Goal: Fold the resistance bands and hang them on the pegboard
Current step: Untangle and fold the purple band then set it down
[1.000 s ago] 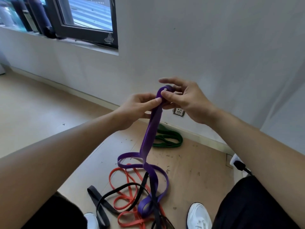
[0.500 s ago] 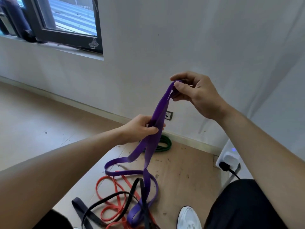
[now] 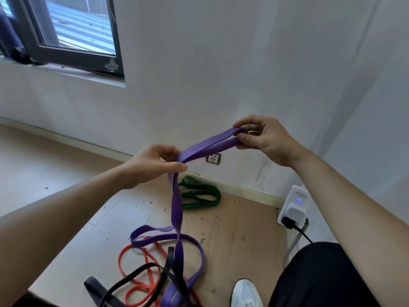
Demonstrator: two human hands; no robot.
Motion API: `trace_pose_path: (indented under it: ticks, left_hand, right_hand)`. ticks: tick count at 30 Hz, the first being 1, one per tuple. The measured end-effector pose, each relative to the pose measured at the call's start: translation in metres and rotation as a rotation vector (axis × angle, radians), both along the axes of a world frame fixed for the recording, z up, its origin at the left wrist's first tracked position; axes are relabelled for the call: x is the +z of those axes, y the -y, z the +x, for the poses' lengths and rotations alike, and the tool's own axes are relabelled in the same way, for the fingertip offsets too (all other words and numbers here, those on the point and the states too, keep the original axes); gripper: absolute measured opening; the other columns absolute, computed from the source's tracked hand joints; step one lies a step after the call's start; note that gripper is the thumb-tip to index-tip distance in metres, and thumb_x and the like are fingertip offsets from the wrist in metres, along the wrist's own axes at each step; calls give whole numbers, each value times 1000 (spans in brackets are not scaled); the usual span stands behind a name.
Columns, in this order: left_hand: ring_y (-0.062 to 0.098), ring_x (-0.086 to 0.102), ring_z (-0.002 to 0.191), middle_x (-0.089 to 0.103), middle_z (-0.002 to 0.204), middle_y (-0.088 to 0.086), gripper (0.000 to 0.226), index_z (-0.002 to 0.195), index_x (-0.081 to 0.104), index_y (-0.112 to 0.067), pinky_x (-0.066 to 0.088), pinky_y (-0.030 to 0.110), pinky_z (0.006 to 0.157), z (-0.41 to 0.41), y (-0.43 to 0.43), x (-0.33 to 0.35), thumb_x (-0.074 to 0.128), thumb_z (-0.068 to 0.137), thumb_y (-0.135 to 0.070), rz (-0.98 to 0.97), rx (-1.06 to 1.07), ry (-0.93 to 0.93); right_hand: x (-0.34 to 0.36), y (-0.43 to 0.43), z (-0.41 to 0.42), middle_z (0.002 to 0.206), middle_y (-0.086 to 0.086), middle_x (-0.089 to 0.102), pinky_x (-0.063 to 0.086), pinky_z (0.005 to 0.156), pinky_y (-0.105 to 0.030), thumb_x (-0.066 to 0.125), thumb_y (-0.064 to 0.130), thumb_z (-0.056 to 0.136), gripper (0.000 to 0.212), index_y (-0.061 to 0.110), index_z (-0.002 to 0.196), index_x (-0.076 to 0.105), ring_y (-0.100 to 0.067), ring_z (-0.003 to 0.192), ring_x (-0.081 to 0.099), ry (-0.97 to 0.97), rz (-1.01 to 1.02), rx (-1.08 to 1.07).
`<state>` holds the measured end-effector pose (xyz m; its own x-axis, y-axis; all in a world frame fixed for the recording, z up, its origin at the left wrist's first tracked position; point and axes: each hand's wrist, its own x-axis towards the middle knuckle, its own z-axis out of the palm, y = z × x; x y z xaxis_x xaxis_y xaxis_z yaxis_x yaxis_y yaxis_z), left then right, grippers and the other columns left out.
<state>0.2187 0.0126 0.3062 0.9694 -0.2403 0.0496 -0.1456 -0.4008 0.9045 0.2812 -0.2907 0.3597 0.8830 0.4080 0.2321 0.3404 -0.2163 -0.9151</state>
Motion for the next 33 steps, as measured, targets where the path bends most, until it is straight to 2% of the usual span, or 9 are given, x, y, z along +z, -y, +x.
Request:
trace_pose_path:
  ticks: [5, 7, 9, 14, 18, 21, 24, 27, 33]
  left_hand:
    - [22, 71, 86, 74, 94, 14, 46, 109, 72, -10, 58, 38, 88, -7, -5, 10, 85, 74, -35, -226, 53, 21]
    - [22, 71, 85, 75, 93, 11, 36, 108, 73, -12, 58, 41, 89, -8, -6, 13, 82, 78, -29, -200, 65, 45]
    - [21, 70, 84, 76, 95, 12, 28, 109, 74, -15, 57, 40, 86, -11, -5, 16, 78, 83, -24, -136, 36, 81]
    - [32, 72, 91, 76, 98, 11, 42, 112, 74, -18, 60, 38, 83, -18, -3, 25, 81, 74, -33, -69, -28, 131]
    - [33, 72, 87, 76, 95, 9, 37, 109, 74, -21, 61, 39, 79, -19, -1, 24, 82, 74, -31, -61, -24, 133]
    - [25, 73, 81, 74, 91, 6, 34, 112, 68, -19, 62, 35, 76, -17, 0, 20, 83, 81, -18, -18, -34, 119]
    - [33, 72, 86, 73, 93, 13, 30, 111, 64, -11, 63, 43, 82, -15, 6, 8, 79, 85, -8, 27, -50, 89]
    - [31, 70, 90, 69, 96, 16, 17, 104, 67, -8, 61, 44, 88, -15, 11, -2, 74, 89, -8, 70, -96, 58]
    - [12, 72, 88, 72, 87, -8, 23, 106, 64, -22, 58, 27, 80, -11, 17, 4, 72, 91, -7, -11, -115, 54]
  right_hand:
    - [-10, 0, 5, 108, -1, 72, 59, 91, -38, 79, 11, 86, 25, 16, 110, 72, -23, 106, 70, -27, -428, 27]
    - [-6, -10, -2, 118, 8, 69, 57, 97, -37, 84, 26, 82, 39, 23, 119, 70, -12, 113, 66, 1, -511, 38]
    - [2, -28, -13, 123, 12, 67, 55, 98, -32, 84, 33, 80, 53, 26, 129, 64, -6, 115, 62, 89, -457, 60]
    - [-2, -73, -33, 127, 10, 65, 50, 99, -21, 82, 37, 83, 65, 26, 141, 54, -3, 116, 61, 118, -445, 236]
    - [-10, -84, -32, 97, -5, 72, 52, 78, -24, 78, 30, 89, 33, 13, 115, 70, -7, 84, 65, 106, -459, 268]
    - [-6, -80, -29, 89, -13, 70, 50, 72, -29, 78, 28, 88, 28, 8, 107, 73, -13, 76, 62, 90, -424, 270]
    - [0, -75, -28, 89, 3, 72, 51, 75, -20, 77, 21, 90, 25, 10, 112, 72, -4, 78, 66, 124, -365, 238]
    - [4, -68, -24, 92, 1, 72, 54, 81, -24, 74, 13, 91, 25, 5, 114, 70, -7, 83, 67, 114, -188, 184]
    - [15, -54, -21, 94, -4, 68, 54, 92, -32, 70, 16, 90, 25, 6, 113, 67, -14, 88, 66, 114, 103, 120]
